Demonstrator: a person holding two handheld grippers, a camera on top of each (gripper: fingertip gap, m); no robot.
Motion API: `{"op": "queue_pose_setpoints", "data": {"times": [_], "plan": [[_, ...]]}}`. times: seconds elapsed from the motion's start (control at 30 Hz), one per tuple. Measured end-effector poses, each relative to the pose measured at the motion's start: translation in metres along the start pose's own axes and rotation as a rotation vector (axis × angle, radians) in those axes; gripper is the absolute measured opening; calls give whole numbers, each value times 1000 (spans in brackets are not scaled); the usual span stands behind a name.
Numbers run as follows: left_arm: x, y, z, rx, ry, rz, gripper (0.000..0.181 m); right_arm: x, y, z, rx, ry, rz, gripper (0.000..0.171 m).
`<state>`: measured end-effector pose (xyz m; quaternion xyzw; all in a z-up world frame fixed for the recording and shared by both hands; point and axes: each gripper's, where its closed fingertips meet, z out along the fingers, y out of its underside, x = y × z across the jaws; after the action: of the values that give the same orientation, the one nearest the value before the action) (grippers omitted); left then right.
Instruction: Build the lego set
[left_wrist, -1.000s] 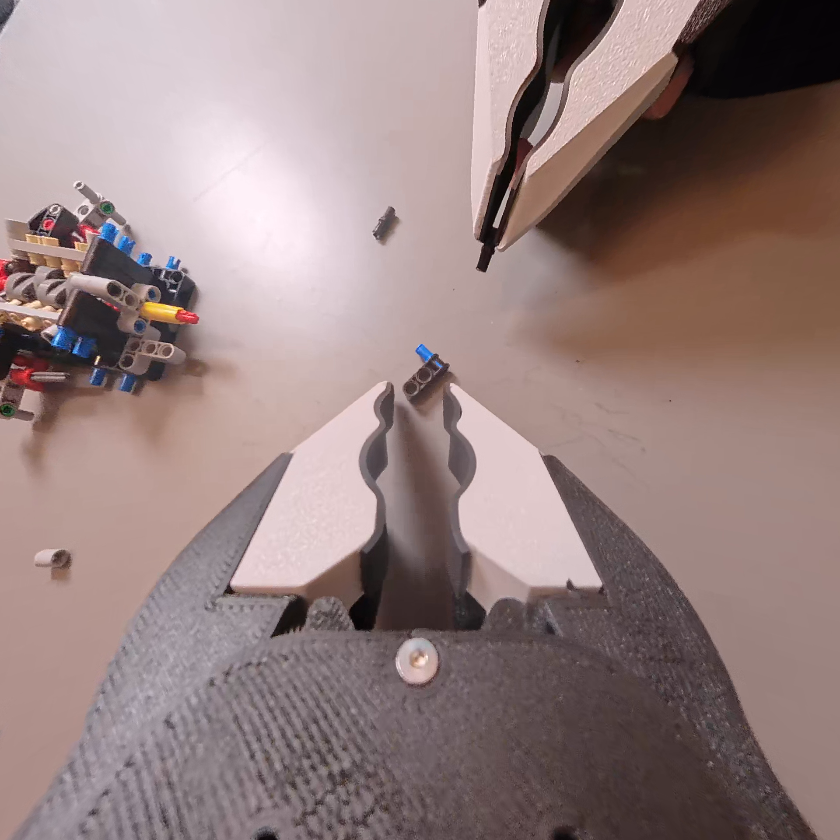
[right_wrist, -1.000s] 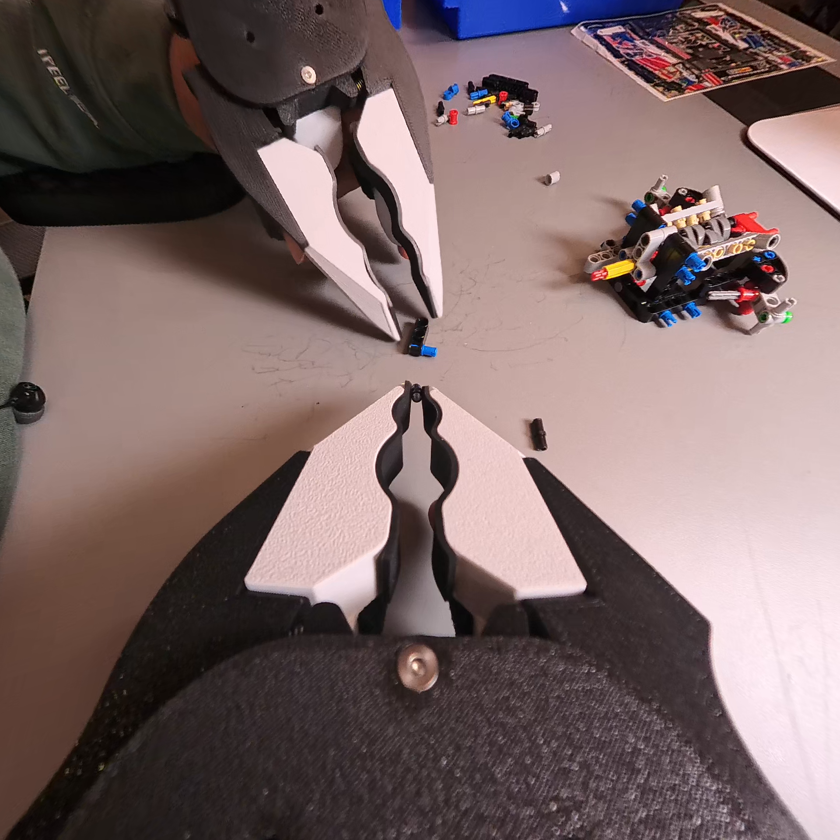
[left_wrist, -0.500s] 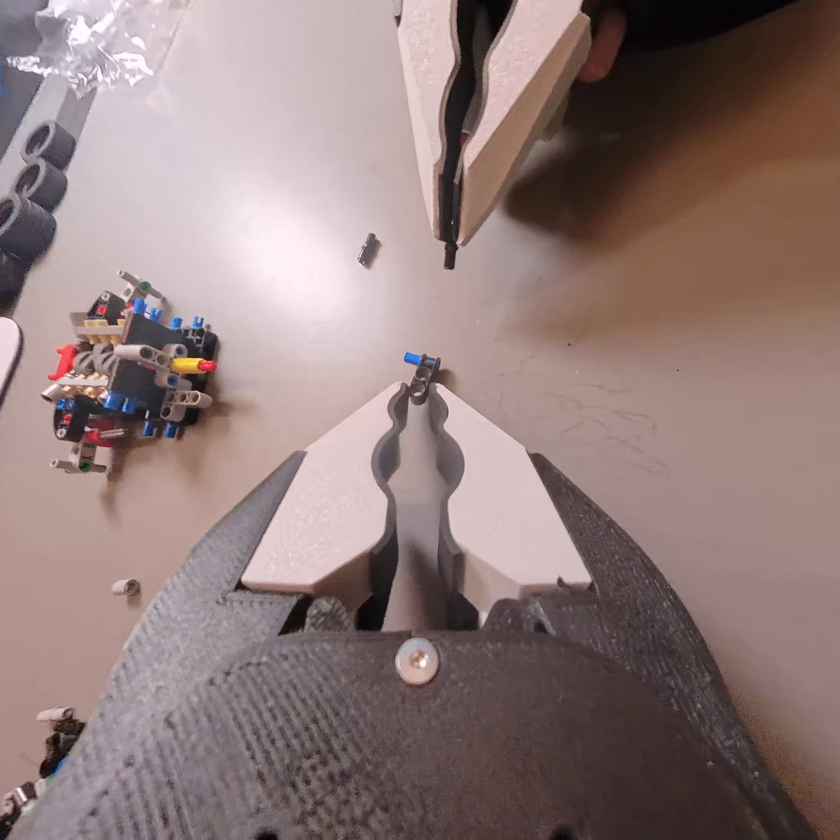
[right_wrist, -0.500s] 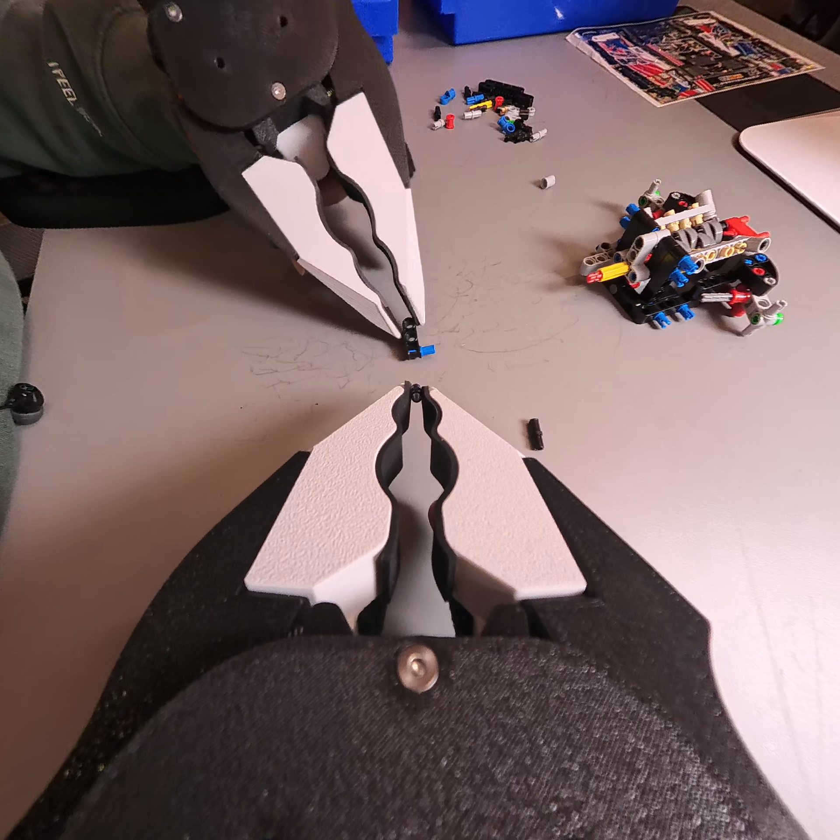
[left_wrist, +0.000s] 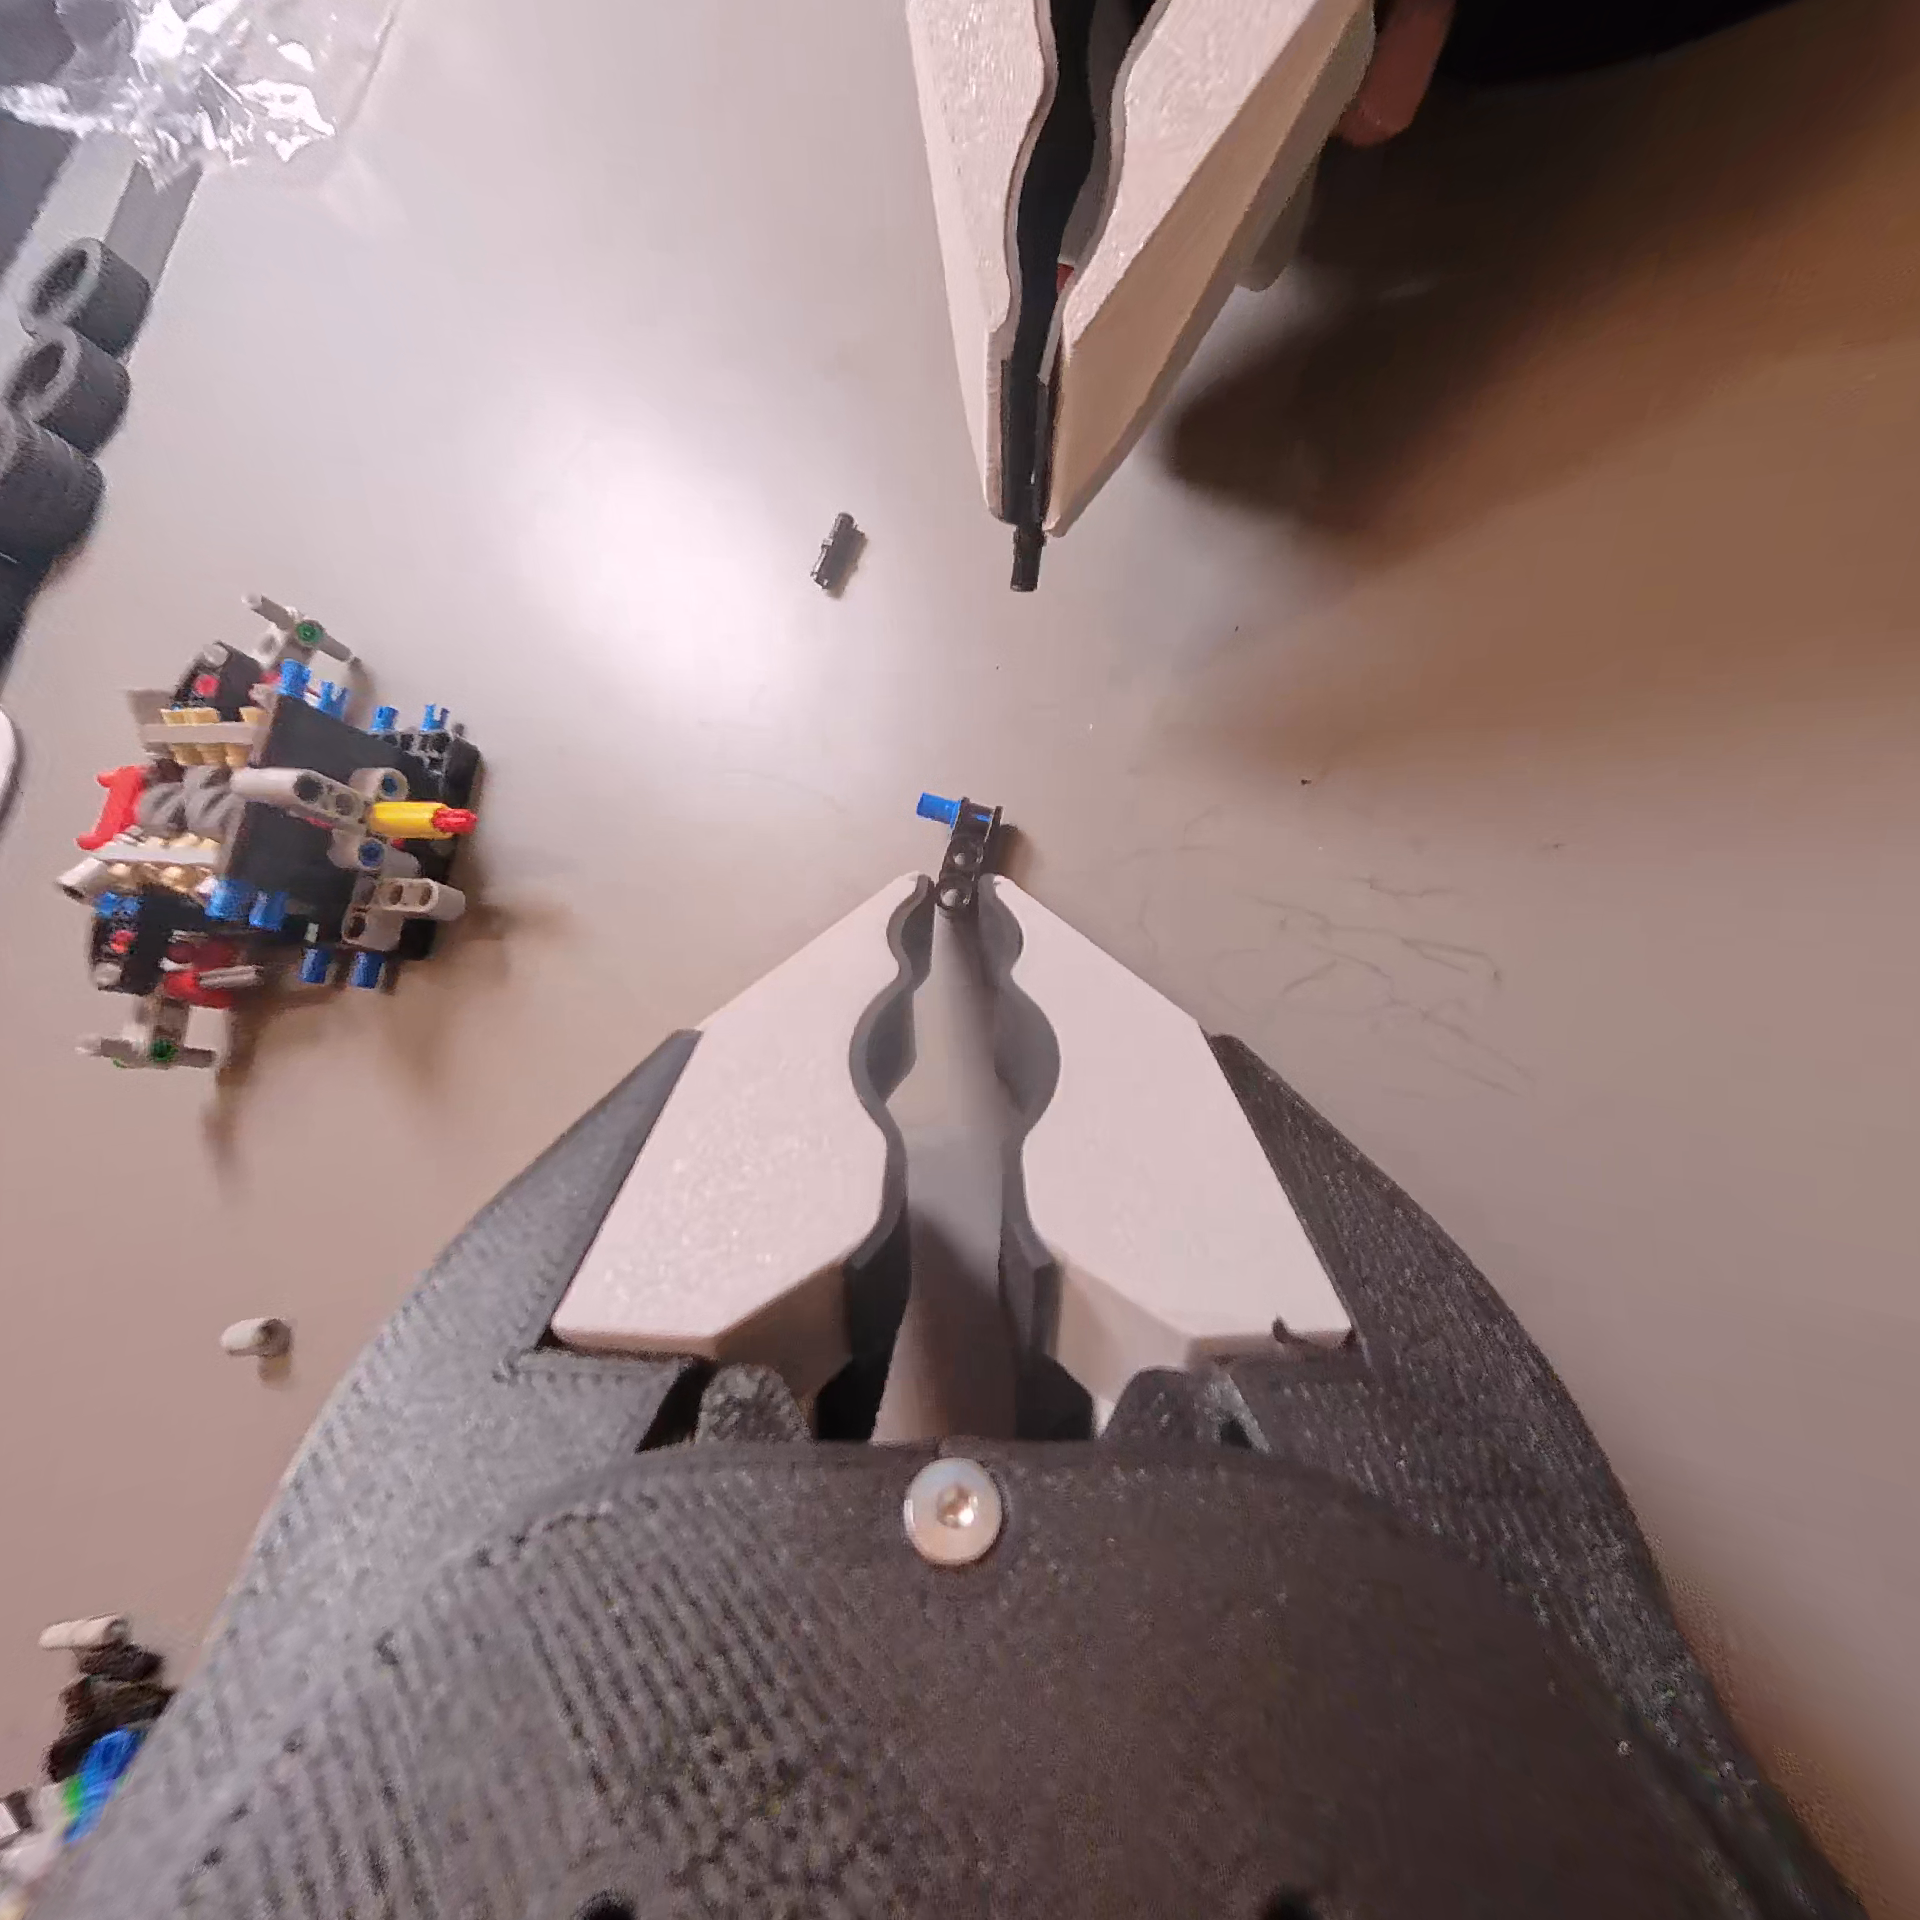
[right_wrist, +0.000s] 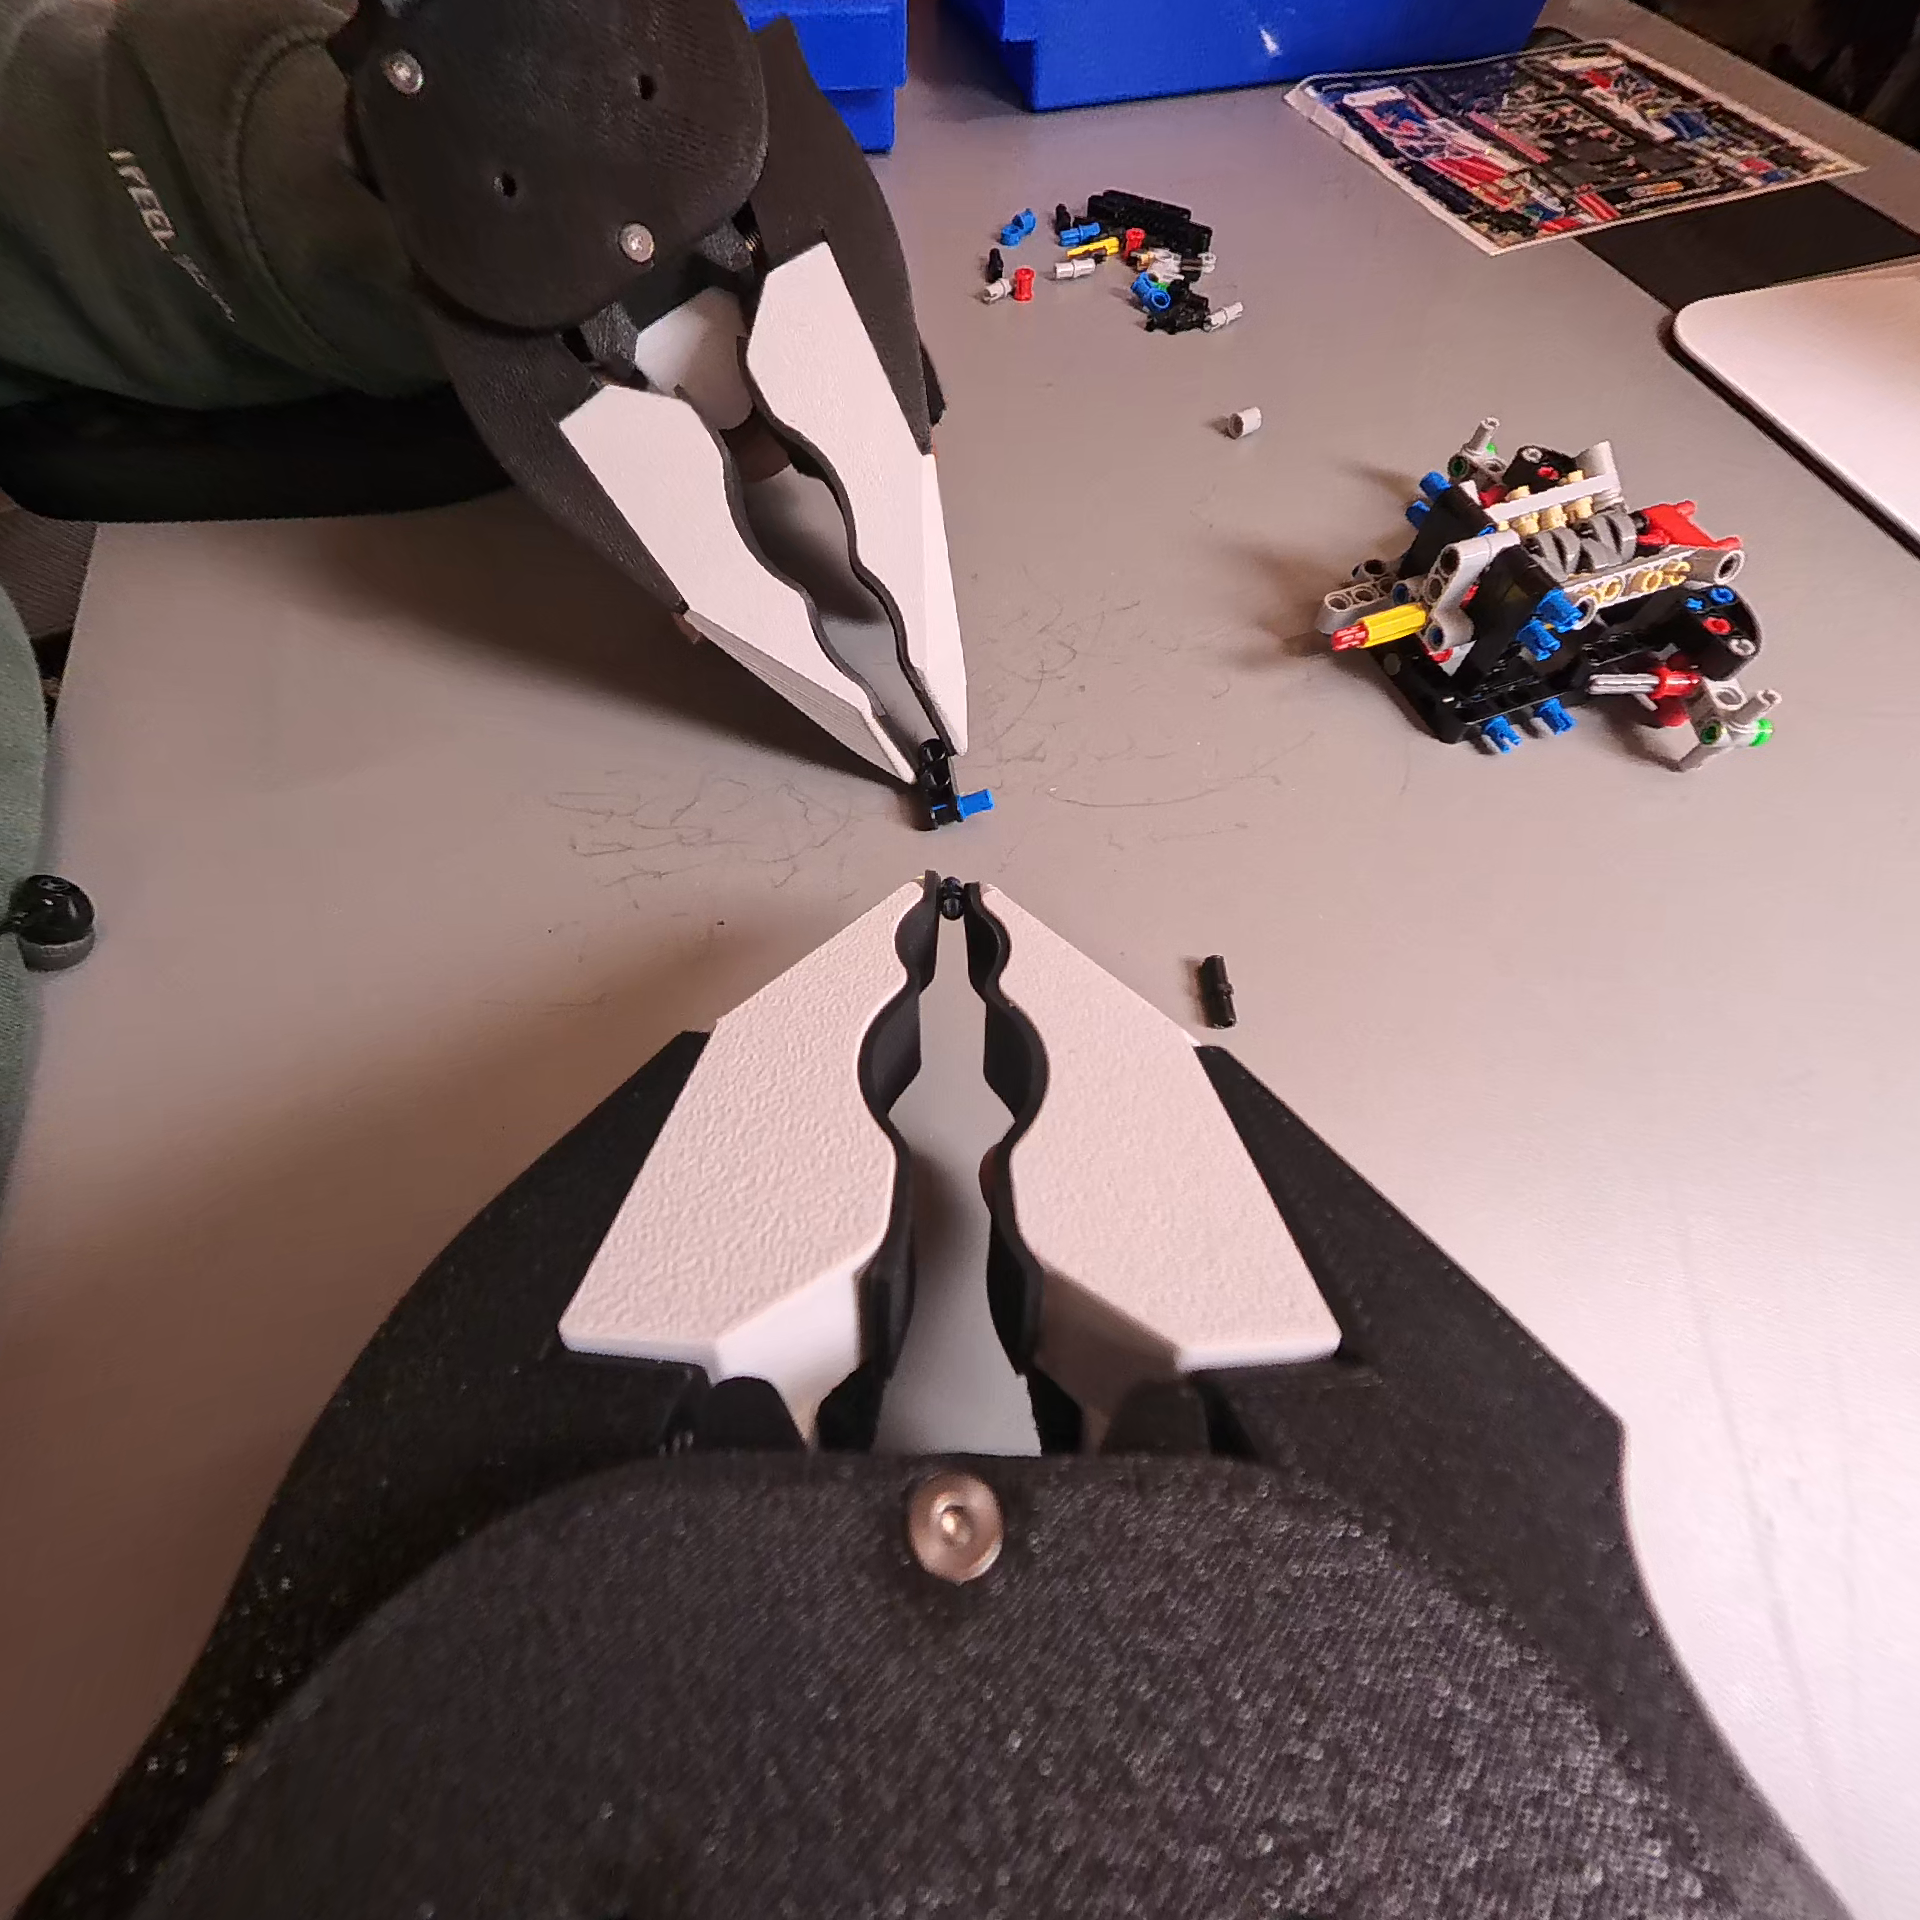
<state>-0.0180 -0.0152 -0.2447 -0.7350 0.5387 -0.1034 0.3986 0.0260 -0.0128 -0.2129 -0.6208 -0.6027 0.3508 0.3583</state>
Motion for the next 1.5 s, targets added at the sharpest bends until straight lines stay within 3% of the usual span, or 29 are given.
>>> {"op": "queue_pose_setpoints", "data": {"times": [0.03,0.17,0.5,0.9,1.17,1.5], "plan": [[2,0,0,-1,19,-36,6,0,0,0,0,0,1,3],[7,-1,0,-7,79,-153,7,0,1,1,-2,-1,5,3],[12,-3,-1,-2,121,-208,14,1,3,2,-9,-4,13,3],[-3,-7,-6,84,224,-543,14,0,2,2,-9,-8,4,3],[6,-7,-4,57,234,-481,12,0,2,2,-8,-8,5,3],[12,-2,-1,-3,153,-272,6,0,2,1,-6,-5,6,3]]}}
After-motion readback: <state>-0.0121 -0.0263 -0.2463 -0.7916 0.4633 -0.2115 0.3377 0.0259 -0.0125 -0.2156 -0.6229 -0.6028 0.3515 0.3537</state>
